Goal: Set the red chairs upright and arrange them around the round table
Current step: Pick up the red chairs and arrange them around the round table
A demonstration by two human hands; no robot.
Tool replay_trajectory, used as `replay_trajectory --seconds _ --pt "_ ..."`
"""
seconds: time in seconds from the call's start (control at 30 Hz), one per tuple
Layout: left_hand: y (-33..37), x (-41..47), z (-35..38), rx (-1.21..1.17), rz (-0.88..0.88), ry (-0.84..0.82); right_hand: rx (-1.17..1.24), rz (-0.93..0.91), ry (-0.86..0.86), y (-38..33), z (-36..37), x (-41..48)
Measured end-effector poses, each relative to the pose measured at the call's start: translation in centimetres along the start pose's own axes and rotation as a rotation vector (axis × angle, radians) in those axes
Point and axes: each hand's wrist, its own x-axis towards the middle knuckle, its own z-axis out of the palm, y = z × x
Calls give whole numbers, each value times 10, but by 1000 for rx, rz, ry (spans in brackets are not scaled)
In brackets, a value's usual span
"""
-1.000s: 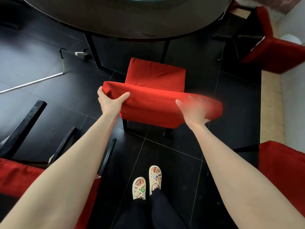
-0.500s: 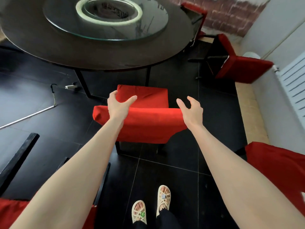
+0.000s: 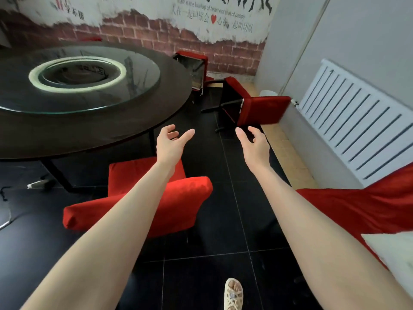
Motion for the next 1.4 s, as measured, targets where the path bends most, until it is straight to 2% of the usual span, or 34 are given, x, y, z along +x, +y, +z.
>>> replay_trajectory --seconds 0.2,0.4,0.9,1.2,1.4 --pt "39 12 70 18 90 -105 -43 -31 83 -2 -58 41" --pt "75 30 149 2 146 -156 38 -78 154 8 -110 104" --pt "149 69 391 -14 259 -201 79 -118 238 63 -266 289" --pt "176 111 489 31 310 -261 127 -137 299 85 -310 375" --pt "175 173 554 -36 287 -287 142 -116 303 101 -314 450"
